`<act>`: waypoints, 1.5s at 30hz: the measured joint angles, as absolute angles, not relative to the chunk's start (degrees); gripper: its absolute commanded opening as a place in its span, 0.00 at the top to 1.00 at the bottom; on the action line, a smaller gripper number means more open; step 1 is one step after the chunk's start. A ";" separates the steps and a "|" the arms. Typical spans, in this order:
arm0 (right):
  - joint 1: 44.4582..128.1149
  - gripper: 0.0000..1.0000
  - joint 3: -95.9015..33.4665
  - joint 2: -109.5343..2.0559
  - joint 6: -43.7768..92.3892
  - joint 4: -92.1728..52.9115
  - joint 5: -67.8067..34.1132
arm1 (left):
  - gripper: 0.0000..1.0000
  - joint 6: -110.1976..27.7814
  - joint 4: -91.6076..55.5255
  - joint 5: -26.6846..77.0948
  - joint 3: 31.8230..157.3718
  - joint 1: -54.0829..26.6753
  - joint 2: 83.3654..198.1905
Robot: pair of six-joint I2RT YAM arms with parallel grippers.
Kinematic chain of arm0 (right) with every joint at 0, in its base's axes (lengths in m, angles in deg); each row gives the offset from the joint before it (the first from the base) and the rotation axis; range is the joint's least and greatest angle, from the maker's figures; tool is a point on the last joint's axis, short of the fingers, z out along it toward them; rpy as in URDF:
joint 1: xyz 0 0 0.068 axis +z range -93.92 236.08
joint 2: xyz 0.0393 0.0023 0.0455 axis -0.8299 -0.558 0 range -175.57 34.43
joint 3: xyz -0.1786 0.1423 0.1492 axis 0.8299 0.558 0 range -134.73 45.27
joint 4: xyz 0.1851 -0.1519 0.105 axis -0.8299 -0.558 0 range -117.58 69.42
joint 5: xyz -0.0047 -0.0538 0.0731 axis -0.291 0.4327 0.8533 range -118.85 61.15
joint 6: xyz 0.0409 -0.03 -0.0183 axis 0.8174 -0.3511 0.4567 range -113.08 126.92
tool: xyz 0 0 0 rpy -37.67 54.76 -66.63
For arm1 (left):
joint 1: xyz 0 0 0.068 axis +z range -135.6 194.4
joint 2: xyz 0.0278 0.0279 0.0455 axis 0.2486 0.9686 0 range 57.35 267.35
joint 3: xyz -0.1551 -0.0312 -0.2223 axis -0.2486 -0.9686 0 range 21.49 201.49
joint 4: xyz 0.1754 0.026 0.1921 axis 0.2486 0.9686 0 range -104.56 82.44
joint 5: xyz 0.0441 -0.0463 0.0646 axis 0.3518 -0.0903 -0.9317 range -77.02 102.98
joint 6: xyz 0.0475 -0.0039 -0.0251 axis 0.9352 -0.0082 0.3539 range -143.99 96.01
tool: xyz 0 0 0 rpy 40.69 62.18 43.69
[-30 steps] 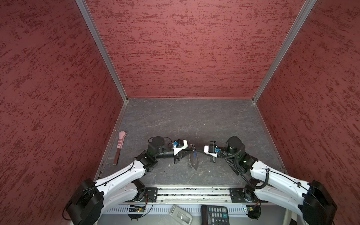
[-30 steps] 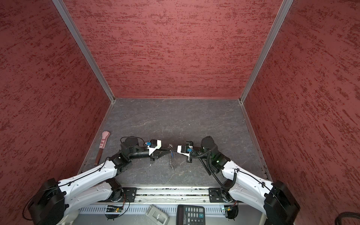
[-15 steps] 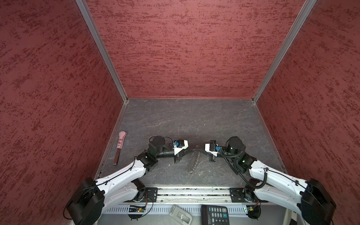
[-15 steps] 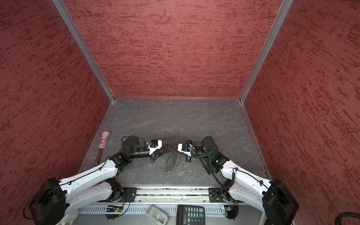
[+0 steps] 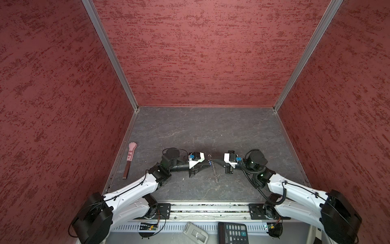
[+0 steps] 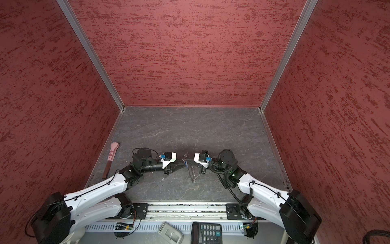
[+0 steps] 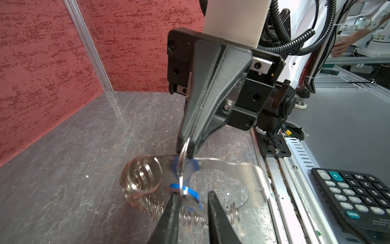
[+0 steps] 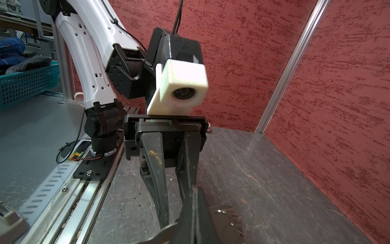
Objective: Attach keys to a key ring
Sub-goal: Pass the keyring.
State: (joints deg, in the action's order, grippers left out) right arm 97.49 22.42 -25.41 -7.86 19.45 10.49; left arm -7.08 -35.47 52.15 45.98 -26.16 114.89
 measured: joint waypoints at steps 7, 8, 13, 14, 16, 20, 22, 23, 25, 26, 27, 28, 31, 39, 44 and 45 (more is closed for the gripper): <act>97.49 1.00 23.54 -27.03 -8.32 20.19 12.32 | 0.68 -9.16 -36.65 51.50 45.26 -25.09 113.47; 97.49 1.00 23.71 -27.35 -8.28 20.56 12.69 | 0.68 -9.33 -36.95 51.56 45.15 -24.94 113.34; 97.49 1.00 24.13 -29.78 -7.30 23.76 14.70 | 0.73 -10.23 -37.96 52.39 44.83 -24.72 113.20; 97.49 1.00 24.26 -30.11 -6.90 24.72 14.99 | 0.74 -10.25 -38.02 52.68 44.83 -24.72 113.20; 97.49 1.00 24.41 -30.68 -6.31 26.25 15.49 | 0.78 -10.36 -38.15 53.38 44.83 -24.70 113.20; 97.40 1.00 24.41 -31.99 -5.02 29.24 16.10 | 0.86 -10.54 -38.15 54.45 44.83 -24.65 113.20; 97.38 1.00 24.41 -32.62 -4.54 30.33 16.34 | 0.87 -10.49 -38.15 54.78 44.83 -24.63 113.23; 97.38 1.00 24.41 -32.91 -4.30 30.86 16.43 | 0.87 -10.47 -38.13 54.93 44.83 -24.63 113.23; 97.38 1.00 24.41 -33.25 -3.97 31.49 16.50 | 0.90 -10.49 -38.11 55.13 44.83 -24.59 113.23; 97.38 1.00 24.41 -33.36 -3.95 31.69 16.50 | 0.92 -10.49 -38.09 55.21 44.83 -24.59 113.23; 97.38 1.00 24.41 -33.41 -3.95 31.73 16.50 | 0.95 -10.51 -38.09 55.28 44.83 -24.61 113.23; 97.38 1.00 24.41 -33.41 -3.95 31.73 16.50 | 0.97 -10.51 -38.09 55.35 44.83 -24.59 113.25; 97.38 1.00 24.41 -33.41 -4.00 31.58 16.41 | 1.00 -10.45 -38.07 55.35 44.83 -24.50 113.27; 97.38 0.80 22.29 -29.21 -7.67 18.20 14.11 | 1.00 -8.92 -33.28 51.94 45.42 -24.78 113.31; 97.38 0.77 14.51 -26.44 -13.18 0.63 10.03 | 1.00 -5.53 -26.55 47.08 47.58 -26.40 113.36; 97.38 0.77 13.33 -26.35 -13.92 -1.69 9.35 | 1.00 -4.96 -25.52 46.45 48.02 -26.79 113.40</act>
State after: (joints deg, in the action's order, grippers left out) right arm 97.38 13.33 -26.35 -13.92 -1.69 9.35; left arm -4.96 -25.52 46.45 48.02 -26.79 113.40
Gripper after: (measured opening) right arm 0.231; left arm 0.052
